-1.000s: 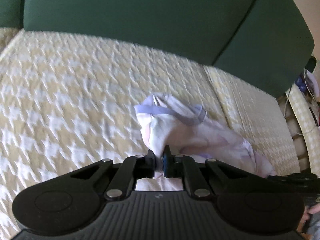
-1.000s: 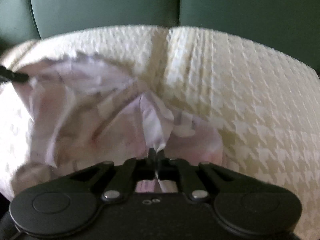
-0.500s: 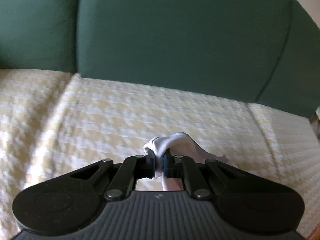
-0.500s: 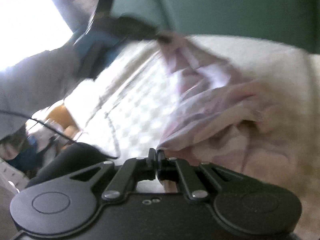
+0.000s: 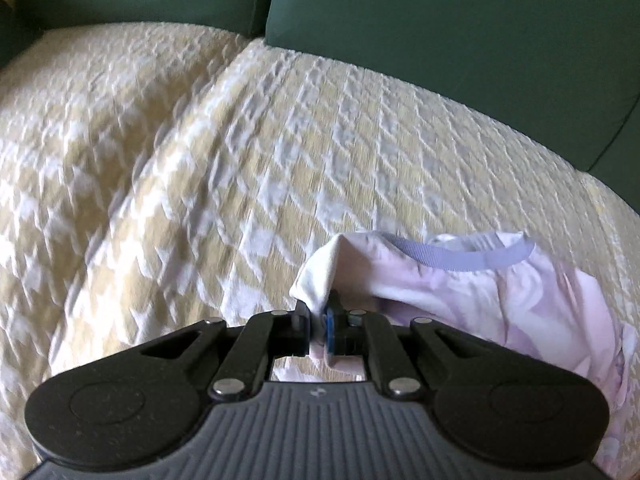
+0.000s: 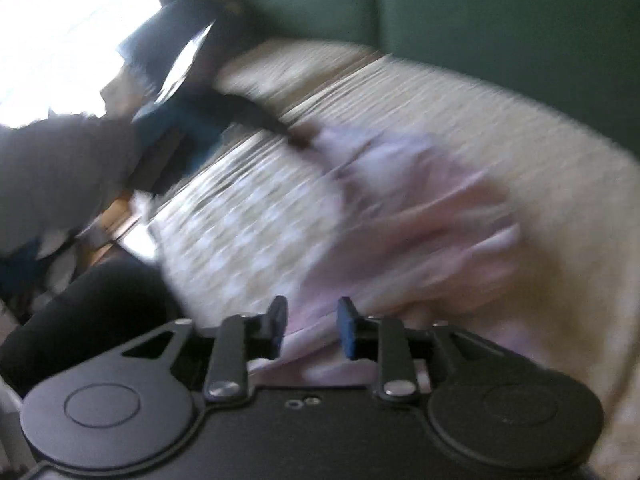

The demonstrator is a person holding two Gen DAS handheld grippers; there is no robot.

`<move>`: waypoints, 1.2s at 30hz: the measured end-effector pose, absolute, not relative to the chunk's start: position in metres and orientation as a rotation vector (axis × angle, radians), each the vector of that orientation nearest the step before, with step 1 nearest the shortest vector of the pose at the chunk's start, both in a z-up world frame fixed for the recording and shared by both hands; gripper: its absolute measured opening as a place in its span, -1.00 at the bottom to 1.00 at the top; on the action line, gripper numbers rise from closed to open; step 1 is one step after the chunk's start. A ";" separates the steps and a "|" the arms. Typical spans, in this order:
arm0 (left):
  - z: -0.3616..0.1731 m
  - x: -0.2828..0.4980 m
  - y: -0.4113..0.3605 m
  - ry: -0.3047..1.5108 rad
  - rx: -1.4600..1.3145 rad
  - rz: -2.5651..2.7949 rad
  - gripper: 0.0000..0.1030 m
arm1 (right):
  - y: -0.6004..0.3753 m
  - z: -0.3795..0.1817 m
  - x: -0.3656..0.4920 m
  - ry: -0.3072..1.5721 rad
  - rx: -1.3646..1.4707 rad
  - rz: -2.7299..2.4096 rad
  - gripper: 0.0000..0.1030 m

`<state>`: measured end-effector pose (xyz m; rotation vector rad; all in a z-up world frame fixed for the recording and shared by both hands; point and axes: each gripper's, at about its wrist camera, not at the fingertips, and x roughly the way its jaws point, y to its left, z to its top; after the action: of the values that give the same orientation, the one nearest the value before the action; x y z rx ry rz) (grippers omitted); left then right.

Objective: Fold clothes

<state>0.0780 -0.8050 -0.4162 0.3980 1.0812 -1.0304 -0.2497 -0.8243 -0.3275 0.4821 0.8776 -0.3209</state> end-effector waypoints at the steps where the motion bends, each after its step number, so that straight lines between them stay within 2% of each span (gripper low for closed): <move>1: -0.419 0.078 -0.805 1.084 0.394 -1.030 -0.89 | -0.833 -0.325 -0.255 0.869 0.472 -0.377 1.00; 9: -0.427 0.078 -0.801 1.086 0.387 -1.038 -0.89 | -0.899 -0.375 -0.271 0.858 0.709 -0.621 1.00; 17: -0.426 0.076 -0.801 1.073 0.389 -1.022 -0.90 | -0.930 -0.401 -0.284 0.704 1.030 -0.677 1.00; 21: -0.423 0.073 -0.805 1.058 0.396 -1.014 -0.89 | -0.931 -0.395 -0.286 0.707 0.964 -0.701 1.00; 25: -0.407 0.059 -0.824 1.015 0.370 -1.075 -0.89 | -0.943 -0.356 -0.306 0.644 0.782 -0.769 1.00; 30: -0.382 0.014 -0.884 0.932 0.371 -1.243 -0.89 | -0.966 -0.320 -0.347 0.627 0.581 -0.900 1.00; 36: -0.370 -0.057 -0.968 0.833 0.437 -1.413 -0.89 | -0.999 -0.326 -0.408 0.672 0.525 -1.099 1.00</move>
<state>-0.0567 -0.9679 -0.3697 0.4369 0.8331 -1.4135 -0.4082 -0.9990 -0.3259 0.5255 0.6721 -1.0985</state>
